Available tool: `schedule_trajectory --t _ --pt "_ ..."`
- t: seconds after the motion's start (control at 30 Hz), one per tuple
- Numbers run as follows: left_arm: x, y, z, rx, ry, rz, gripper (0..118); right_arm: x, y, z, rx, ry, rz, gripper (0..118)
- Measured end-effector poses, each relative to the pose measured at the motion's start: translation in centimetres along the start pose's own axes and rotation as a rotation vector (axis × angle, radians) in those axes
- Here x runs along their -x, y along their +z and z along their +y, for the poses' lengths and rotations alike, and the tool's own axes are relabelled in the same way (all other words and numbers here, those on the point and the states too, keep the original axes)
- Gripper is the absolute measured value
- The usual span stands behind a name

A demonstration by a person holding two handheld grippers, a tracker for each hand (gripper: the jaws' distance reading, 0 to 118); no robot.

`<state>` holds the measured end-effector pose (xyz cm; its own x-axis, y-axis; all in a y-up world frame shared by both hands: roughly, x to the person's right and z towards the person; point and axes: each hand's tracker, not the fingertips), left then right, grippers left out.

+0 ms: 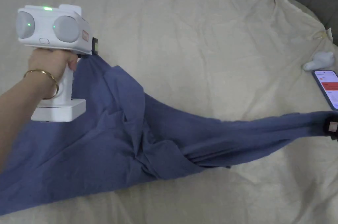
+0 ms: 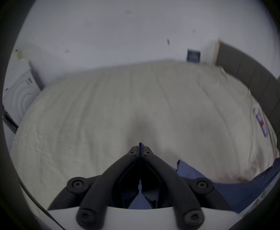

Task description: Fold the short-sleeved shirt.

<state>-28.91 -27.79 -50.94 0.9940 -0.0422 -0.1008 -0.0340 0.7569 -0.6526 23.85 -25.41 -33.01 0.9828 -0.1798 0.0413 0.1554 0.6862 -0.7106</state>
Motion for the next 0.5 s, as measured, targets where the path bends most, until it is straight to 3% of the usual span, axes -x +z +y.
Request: schedule_trajectory --t 0.07,0.17,0.27,0.37,0.5 --pt "2.0 4.0 1.9 -0.1 0.017 0.036 0 0.1 1.8 2.3 -0.052 0.002 0.032 4" --pt "5.2 10.8 4.6 -0.257 0.078 0.078 0 1.3 4.9 5.6 -0.182 0.062 -0.008 4" --pt "8.2 18.3 6.7 -0.406 0.154 0.099 0 1.8 8.4 9.0 -0.29 0.03 0.01 4" --pt "10.5 25.6 8.0 -0.526 0.191 0.109 0 2.3 12.4 12.2 -0.366 -0.041 0.088 4" --pt "12.4 33.9 8.3 -0.675 0.188 0.153 0 3.7 18.0 15.3 -0.466 -0.054 0.152 4"
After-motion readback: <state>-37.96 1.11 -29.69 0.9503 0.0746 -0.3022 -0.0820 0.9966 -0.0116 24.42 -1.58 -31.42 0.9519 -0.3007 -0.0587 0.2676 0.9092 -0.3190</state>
